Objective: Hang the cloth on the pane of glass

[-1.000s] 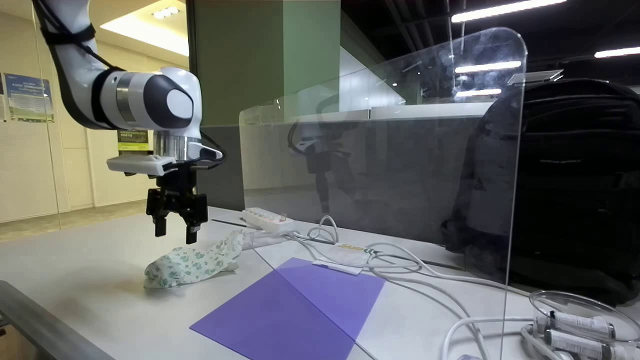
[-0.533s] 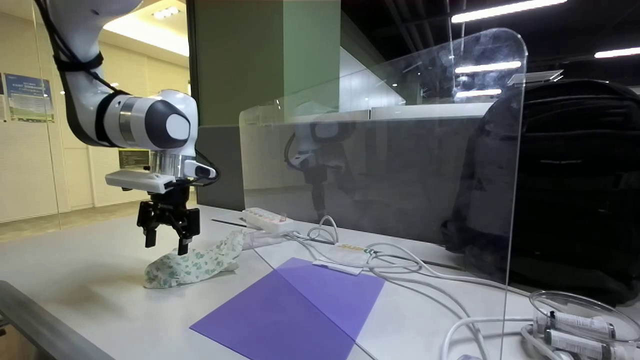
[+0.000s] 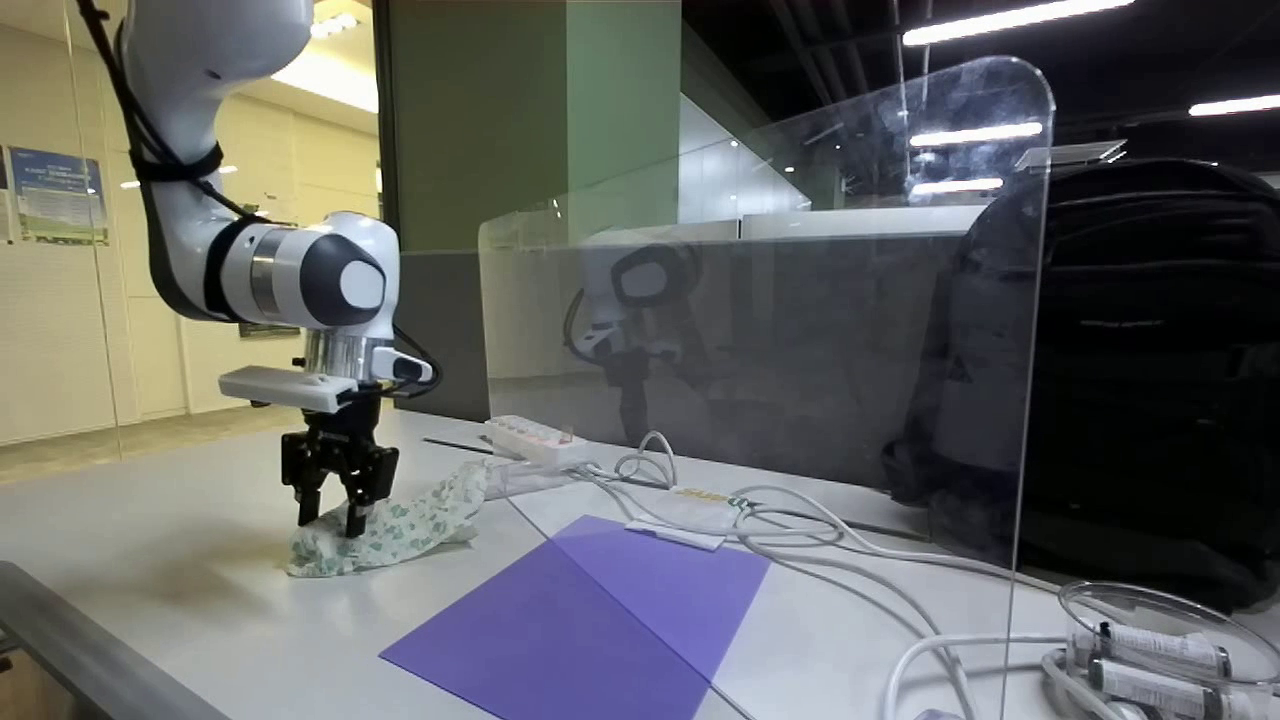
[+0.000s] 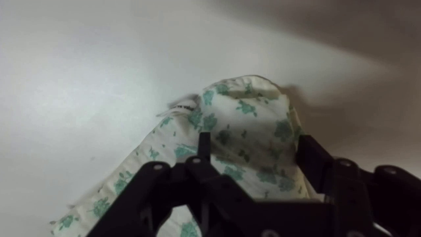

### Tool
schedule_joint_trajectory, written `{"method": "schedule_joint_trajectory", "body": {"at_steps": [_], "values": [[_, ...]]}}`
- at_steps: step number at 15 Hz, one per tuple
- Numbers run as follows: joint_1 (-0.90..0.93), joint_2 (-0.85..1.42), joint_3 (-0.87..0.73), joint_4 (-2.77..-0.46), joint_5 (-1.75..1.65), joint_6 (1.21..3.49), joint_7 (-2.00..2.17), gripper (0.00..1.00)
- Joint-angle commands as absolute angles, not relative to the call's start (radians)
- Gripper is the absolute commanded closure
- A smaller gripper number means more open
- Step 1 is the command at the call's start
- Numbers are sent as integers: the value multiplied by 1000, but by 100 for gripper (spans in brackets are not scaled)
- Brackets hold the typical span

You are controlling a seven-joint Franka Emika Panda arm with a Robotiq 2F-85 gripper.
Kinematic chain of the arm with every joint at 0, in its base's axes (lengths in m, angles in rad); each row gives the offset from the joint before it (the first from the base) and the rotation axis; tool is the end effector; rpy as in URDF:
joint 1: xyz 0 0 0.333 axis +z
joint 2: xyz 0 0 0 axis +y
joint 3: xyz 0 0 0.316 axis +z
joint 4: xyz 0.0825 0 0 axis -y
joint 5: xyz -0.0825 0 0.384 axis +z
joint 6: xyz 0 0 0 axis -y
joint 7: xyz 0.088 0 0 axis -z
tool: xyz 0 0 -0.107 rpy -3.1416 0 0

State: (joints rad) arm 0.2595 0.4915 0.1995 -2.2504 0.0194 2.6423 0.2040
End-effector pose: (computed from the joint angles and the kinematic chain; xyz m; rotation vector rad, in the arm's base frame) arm 0.4693 0.2379 0.1410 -3.0499 -0.3349 0.1836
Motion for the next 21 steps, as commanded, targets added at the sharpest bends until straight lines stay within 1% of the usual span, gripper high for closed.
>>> {"method": "schedule_joint_trajectory", "body": {"at_steps": [1, 5, 6, 7, 10, 12, 16, 18, 21], "values": [[270, 507, 194, -2215, 35, 2609, 192, 62], [276, 494, 194, -2219, 33, 2609, 193, 88], [280, 488, 192, -2220, 32, 2610, 199, 96], [284, 482, 189, -2219, 30, 2610, 205, 99], [302, 440, 174, -2218, 15, 2601, 233, 100], [322, 398, 154, -2208, 0, 2556, 274, 100], [349, 268, 126, -2171, -26, 2385, 399, 100], [359, 204, 114, -2134, -82, 2254, 505, 100], [339, 99, 143, -2077, -108, 2067, 595, 100]]}}
